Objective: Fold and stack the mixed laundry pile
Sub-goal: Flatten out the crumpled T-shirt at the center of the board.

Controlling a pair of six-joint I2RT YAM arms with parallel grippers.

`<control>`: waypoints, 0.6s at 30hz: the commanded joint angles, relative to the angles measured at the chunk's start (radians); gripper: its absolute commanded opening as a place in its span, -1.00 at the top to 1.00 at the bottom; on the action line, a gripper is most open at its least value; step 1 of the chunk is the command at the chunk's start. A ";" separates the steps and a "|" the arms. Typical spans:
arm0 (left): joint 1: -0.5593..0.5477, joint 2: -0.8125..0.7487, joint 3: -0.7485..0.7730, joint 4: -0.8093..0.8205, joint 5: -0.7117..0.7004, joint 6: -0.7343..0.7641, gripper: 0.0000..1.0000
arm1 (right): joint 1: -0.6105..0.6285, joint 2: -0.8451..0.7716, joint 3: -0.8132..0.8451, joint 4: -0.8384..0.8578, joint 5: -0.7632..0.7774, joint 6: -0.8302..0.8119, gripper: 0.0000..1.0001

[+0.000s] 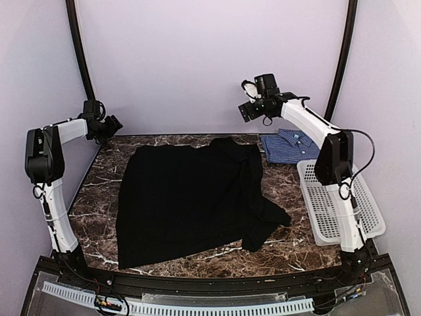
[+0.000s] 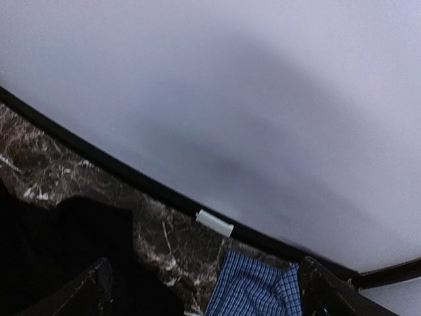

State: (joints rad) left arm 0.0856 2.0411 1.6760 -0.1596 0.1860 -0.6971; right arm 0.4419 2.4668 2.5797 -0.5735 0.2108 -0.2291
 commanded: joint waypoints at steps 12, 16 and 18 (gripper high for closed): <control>-0.120 -0.334 -0.295 -0.201 -0.007 0.067 -0.35 | 0.034 -0.511 -0.708 0.012 -0.430 0.253 -0.69; -0.185 -0.391 -0.466 -0.196 -0.005 0.033 -0.18 | 0.073 -0.559 -0.860 0.019 -0.518 0.278 -0.66; -0.219 -0.402 -0.513 -0.202 -0.013 0.030 -0.13 | 0.097 -0.571 -0.919 0.024 -0.545 0.281 -0.65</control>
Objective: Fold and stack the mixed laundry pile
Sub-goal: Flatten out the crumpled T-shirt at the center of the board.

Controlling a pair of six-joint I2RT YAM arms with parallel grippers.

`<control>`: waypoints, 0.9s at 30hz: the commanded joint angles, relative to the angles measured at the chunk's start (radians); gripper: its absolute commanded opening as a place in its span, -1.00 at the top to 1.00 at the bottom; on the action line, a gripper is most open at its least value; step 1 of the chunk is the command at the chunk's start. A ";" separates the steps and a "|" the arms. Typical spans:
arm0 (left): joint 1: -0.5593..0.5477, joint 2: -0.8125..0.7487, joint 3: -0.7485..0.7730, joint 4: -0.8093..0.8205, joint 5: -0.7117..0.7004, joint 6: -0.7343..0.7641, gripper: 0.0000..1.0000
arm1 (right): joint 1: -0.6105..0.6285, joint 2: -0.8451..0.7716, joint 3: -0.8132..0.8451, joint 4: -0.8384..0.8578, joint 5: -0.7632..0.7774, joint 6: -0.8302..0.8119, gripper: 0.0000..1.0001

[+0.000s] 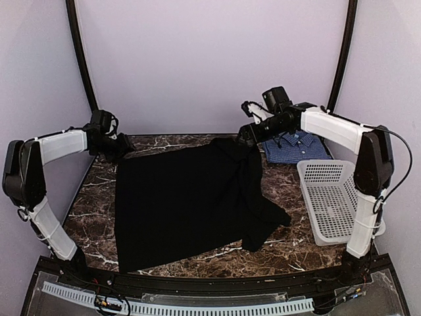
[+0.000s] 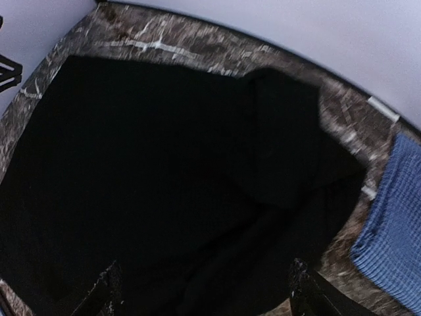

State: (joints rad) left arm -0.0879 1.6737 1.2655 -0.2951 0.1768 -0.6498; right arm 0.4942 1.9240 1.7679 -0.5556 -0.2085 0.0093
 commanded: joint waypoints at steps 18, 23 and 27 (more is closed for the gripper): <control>0.101 0.329 0.079 -0.240 -0.156 -0.037 0.19 | 0.050 -0.039 -0.269 -0.017 -0.087 0.055 -0.64; 0.210 0.469 0.286 -0.320 -0.190 0.003 0.27 | 0.023 -0.062 -0.295 -0.016 -0.088 0.064 -0.64; 0.294 0.567 0.462 -0.388 -0.199 0.029 0.31 | 0.014 -0.070 -0.305 -0.035 -0.072 0.066 -0.62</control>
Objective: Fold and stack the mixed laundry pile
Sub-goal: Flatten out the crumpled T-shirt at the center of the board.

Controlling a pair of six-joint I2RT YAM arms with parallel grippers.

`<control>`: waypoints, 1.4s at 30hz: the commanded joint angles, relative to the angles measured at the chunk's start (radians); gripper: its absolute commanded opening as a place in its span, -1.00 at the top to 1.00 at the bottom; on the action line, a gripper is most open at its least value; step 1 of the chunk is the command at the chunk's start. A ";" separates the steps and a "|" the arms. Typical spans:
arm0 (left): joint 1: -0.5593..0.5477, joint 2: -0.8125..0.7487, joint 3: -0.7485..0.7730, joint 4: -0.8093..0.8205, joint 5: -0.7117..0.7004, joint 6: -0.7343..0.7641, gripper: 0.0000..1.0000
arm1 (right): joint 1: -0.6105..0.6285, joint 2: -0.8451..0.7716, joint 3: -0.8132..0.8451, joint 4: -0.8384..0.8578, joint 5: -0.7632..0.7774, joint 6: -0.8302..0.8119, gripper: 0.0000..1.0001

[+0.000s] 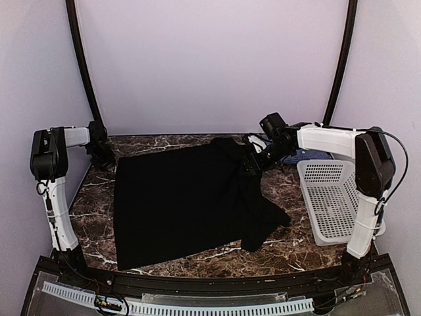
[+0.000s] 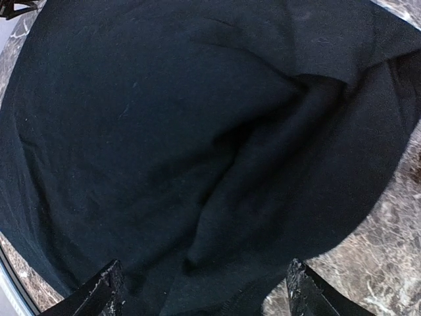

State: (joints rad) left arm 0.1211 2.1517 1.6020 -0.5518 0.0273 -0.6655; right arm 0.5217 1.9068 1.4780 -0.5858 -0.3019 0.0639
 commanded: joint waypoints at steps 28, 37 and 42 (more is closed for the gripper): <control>-0.293 -0.340 -0.471 0.048 0.032 0.043 -0.49 | -0.009 -0.128 -0.096 0.057 -0.100 0.031 -0.53; -0.206 -0.208 -0.379 -0.037 0.003 0.037 -0.46 | -0.014 -0.139 -0.104 0.056 -0.090 0.024 -0.55; -0.152 -0.144 -0.252 -0.156 -0.117 0.110 -0.53 | -0.017 -0.142 -0.102 0.057 -0.094 0.020 -0.55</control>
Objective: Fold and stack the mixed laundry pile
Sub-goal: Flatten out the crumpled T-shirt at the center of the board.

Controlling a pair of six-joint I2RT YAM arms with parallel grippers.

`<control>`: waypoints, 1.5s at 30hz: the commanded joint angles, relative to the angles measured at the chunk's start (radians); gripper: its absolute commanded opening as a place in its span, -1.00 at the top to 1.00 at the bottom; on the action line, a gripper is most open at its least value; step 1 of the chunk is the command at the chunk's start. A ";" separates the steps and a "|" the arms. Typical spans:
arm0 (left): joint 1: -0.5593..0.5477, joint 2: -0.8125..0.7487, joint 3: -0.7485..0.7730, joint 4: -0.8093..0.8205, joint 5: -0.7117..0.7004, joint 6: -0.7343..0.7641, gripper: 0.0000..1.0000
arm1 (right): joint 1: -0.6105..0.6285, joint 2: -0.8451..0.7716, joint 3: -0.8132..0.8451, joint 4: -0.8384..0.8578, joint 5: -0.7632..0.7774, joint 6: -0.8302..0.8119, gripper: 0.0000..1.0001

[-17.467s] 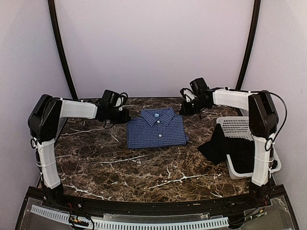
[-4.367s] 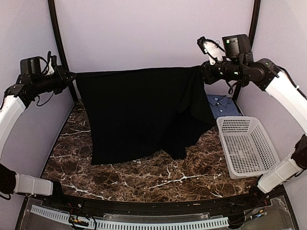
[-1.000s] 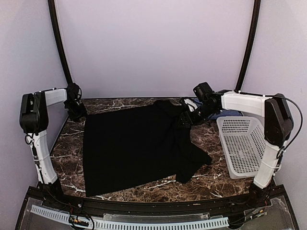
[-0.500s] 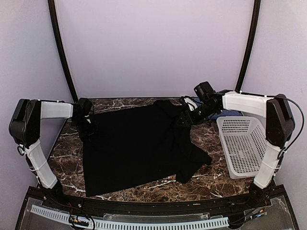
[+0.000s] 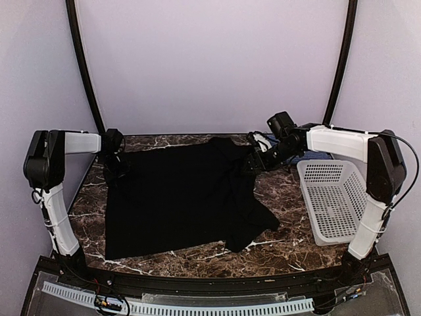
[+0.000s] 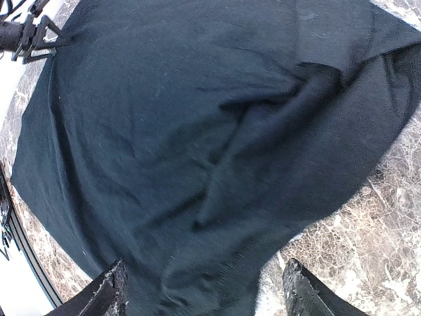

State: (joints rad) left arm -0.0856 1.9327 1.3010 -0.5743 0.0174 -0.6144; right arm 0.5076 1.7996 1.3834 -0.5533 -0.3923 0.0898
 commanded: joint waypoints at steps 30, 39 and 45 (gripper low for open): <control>-0.079 -0.249 0.029 -0.005 0.056 0.173 -0.66 | 0.014 0.441 0.453 0.001 0.089 0.161 -0.15; -0.101 -0.267 -0.047 0.036 0.059 0.162 -0.66 | -0.016 0.624 0.720 -0.063 0.247 0.145 -0.07; -0.103 -0.261 -0.044 0.038 0.052 0.165 -0.65 | -0.020 0.745 0.905 -0.119 0.277 0.117 0.04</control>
State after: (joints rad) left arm -0.1856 1.7012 1.2648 -0.5480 0.0673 -0.4557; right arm 0.4862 2.4775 2.1853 -0.6174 -0.1596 0.2325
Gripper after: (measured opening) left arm 0.829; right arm 0.487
